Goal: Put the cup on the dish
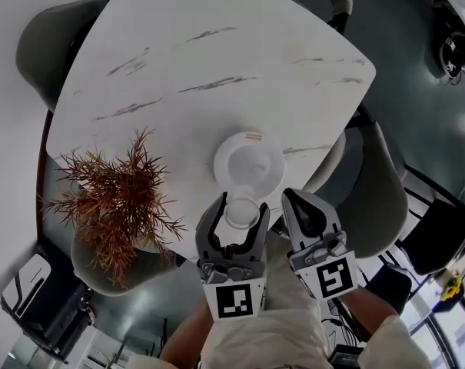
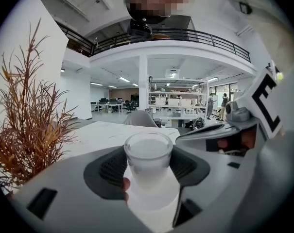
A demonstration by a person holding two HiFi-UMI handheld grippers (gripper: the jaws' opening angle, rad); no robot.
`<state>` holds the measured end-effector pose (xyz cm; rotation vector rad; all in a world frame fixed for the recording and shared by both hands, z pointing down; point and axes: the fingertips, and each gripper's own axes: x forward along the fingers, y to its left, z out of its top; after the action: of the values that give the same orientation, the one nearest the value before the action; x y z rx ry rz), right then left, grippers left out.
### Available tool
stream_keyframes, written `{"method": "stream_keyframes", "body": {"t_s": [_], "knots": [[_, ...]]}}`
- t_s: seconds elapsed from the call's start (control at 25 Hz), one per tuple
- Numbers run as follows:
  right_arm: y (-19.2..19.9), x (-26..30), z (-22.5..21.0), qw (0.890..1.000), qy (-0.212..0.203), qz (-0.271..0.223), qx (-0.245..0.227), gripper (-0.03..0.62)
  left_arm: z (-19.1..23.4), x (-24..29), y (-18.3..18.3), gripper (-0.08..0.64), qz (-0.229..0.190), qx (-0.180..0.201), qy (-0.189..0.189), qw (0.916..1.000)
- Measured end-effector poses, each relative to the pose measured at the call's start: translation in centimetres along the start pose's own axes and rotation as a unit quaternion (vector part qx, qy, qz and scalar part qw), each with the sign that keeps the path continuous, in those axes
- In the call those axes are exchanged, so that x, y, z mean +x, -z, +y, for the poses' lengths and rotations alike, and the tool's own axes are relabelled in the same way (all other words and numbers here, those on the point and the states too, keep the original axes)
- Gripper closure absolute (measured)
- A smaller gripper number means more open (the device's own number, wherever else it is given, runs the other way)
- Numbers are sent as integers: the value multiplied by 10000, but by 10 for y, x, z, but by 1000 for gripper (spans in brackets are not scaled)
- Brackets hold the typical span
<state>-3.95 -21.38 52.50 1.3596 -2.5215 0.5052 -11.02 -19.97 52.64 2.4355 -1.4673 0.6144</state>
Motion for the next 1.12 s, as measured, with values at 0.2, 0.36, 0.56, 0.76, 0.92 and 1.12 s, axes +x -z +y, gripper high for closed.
{"method": "stream_keyframes", "body": {"t_s": [0.2, 0.36, 0.56, 0.76, 0.92, 1.12], "knots": [[14, 11, -5, 10000, 4, 43, -9, 586, 0, 16, 12, 288, -89, 66, -36, 9999], [26, 19, -6, 9995, 40, 137, 283, 586, 0, 28, 21, 288, -140, 174, -41, 9997], [34, 26, -9, 9994, 69, 160, 295, 586, 0, 39, 27, 288, -180, 285, 9, 9994], [38, 29, -14, 9998, 60, 166, 49, 586, 0, 46, 31, 288, -156, 247, 29, 9996], [43, 31, -15, 9989, 98, 260, 379, 586, -2, 53, 33, 288, -179, 285, 50, 9994], [45, 31, -21, 9993, 109, 257, 230, 586, -6, 58, 36, 288, -173, 285, 122, 9994]]}}
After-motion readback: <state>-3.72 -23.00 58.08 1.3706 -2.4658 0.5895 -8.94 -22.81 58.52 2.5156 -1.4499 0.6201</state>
